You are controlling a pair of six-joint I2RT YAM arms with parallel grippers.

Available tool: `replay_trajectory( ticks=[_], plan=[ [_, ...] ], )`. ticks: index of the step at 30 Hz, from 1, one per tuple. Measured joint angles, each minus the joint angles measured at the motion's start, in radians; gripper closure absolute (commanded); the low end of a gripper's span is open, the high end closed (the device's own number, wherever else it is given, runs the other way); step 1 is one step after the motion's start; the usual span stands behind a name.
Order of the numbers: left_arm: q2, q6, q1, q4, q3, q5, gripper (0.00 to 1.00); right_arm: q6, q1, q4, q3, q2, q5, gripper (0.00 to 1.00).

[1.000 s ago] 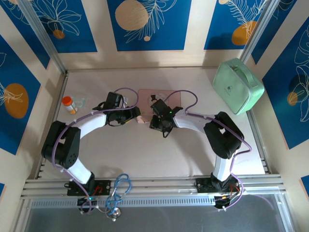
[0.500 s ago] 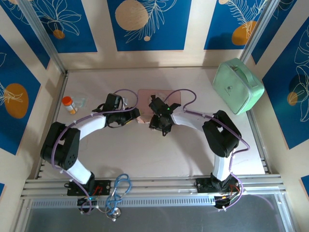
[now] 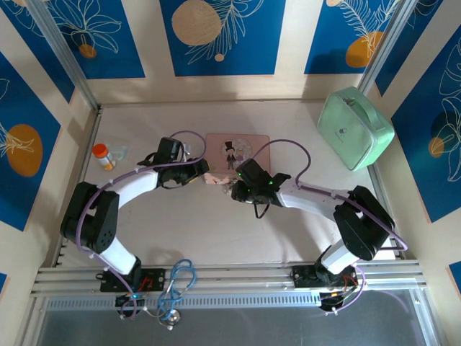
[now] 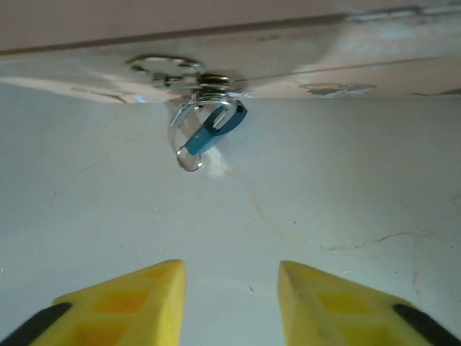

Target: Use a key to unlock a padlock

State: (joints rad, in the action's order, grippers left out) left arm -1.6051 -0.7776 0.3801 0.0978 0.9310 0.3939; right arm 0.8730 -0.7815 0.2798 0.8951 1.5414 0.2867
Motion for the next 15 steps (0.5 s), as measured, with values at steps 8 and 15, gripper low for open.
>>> replay_trajectory(
  ticks=[8, 15],
  plan=[
    [-0.021, 0.001, 0.0, 0.003, 0.037, 0.0, 0.42, -0.009, -0.006, -0.098, -0.053, -0.003, 0.033, 0.83],
    [-0.038, 0.034, 0.0, 0.054, 0.059, -0.01, 0.39, 0.015, -0.029, -0.165, -0.143, -0.101, 0.103, 0.72]
  ],
)
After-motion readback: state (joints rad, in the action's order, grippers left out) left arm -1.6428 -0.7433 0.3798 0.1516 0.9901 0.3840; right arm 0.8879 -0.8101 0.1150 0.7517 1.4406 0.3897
